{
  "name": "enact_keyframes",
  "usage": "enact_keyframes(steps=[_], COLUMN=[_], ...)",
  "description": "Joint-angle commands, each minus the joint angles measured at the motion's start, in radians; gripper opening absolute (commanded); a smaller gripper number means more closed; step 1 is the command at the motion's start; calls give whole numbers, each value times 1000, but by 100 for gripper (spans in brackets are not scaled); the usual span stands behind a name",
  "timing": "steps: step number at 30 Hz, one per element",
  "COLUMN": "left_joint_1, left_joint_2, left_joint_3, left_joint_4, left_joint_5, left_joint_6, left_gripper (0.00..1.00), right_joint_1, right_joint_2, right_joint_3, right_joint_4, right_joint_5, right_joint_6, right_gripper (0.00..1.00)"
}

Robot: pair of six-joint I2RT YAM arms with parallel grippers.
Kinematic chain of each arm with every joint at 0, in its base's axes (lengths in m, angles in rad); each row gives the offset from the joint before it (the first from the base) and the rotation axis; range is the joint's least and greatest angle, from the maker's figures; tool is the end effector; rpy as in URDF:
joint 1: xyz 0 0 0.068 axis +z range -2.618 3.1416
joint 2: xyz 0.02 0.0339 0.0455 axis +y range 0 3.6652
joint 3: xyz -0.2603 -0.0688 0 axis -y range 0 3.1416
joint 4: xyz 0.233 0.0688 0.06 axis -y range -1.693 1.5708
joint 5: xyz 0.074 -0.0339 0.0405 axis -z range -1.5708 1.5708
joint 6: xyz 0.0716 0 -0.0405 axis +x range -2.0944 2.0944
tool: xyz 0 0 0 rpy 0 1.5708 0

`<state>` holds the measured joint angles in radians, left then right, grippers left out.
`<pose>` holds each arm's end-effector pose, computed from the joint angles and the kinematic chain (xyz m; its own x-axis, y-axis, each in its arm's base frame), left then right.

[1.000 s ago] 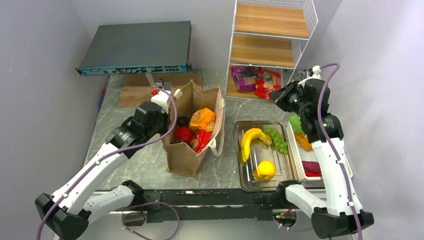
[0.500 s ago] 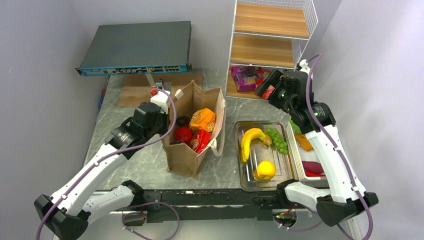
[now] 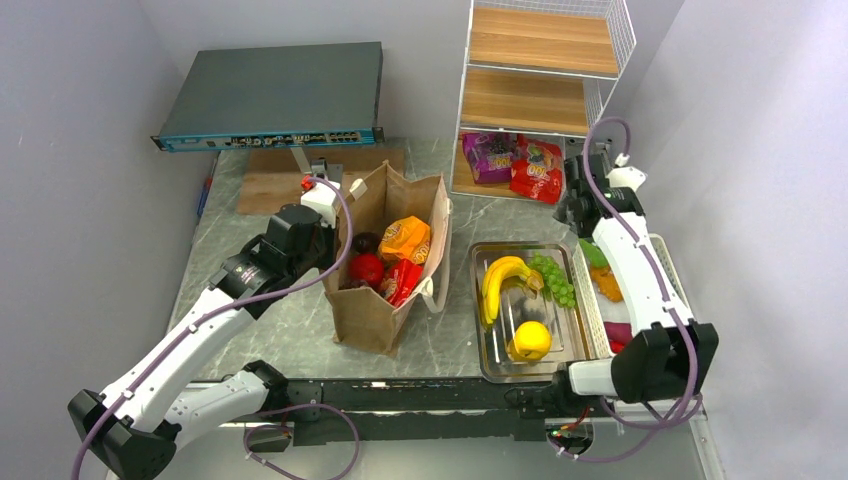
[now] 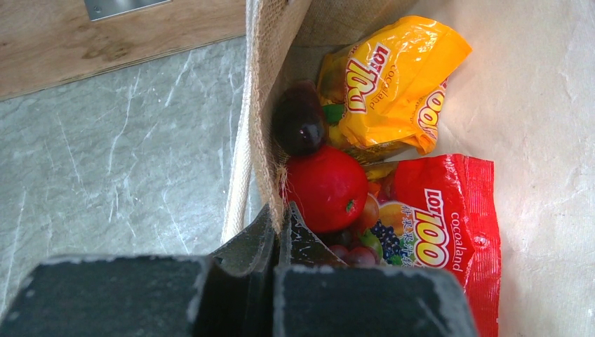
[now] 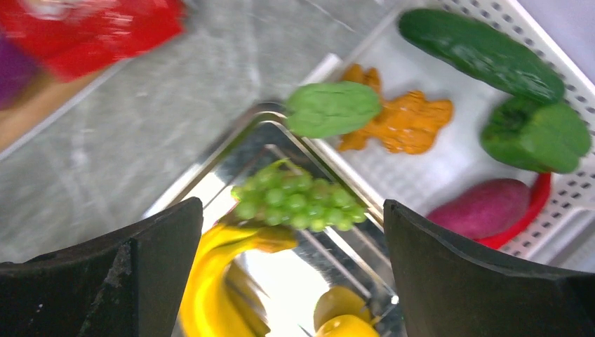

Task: Place the food into the grocery bag and tie it
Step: Pick up the fake vegetable from the bin.

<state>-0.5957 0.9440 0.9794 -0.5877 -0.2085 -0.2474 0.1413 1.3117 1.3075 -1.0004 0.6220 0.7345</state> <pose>0.1910 -0.1116 0.3170 -0.5198 0.0629 -0.8520 0.2845 0.9531 -0.1032 0.2608 -0.0050 0.3126 -0.4894 0.4806 -0.7277 0.7047 0.7095 -0.0054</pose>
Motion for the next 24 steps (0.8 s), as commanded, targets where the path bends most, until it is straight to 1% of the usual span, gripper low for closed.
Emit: enact_keyframes(steps=[1, 4, 11, 24], left_joint_1=[-3, -4, -4, -4], left_joint_2=[-18, -14, -10, -8], left_joint_3=[25, 26, 26, 29], left_joint_4=[48, 48, 46, 47], left_joint_5=[-24, -19, -21, -13], left_joint_6=[19, 19, 20, 21], left_gripper=[0, 0, 0, 0], right_joint_1=[-103, -120, -121, -131], right_joint_2=[25, 58, 149, 280], right_joint_3=[-58, -68, -66, -27], right_joint_4=[59, 101, 150, 153], right_joint_5=[-12, -45, -69, 9], right_joint_6=[-57, -118, -172, -168], right_gripper=[100, 100, 100, 100])
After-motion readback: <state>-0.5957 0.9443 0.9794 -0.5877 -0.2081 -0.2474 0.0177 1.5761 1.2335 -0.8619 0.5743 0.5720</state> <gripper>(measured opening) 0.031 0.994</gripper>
